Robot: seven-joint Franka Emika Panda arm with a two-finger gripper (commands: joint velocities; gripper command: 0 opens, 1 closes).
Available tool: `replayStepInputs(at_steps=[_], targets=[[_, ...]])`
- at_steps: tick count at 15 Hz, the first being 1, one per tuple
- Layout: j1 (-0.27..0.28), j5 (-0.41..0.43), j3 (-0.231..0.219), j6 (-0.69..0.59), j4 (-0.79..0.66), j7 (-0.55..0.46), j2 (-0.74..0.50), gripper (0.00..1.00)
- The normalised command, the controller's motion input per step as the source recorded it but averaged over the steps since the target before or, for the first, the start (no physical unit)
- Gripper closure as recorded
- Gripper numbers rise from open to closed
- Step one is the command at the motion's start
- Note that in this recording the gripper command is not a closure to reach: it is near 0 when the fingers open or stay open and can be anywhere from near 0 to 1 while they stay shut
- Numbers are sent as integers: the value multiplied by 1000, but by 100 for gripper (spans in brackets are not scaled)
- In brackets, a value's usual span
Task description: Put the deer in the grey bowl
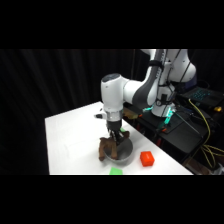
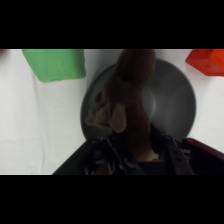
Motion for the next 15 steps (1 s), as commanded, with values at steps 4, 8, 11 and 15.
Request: replayStepInputs(at_steps=[4, 8, 11, 15], targets=[[-11, -55, -24, -333, 114, -78, -131, 0], [-25, -53, -26, -498, 86, -90, -404, 0], [-48, -66, -39, -564, 86, -108, -586, 0], [-59, -89, -43, -523, 134, -24, -532, 0]])
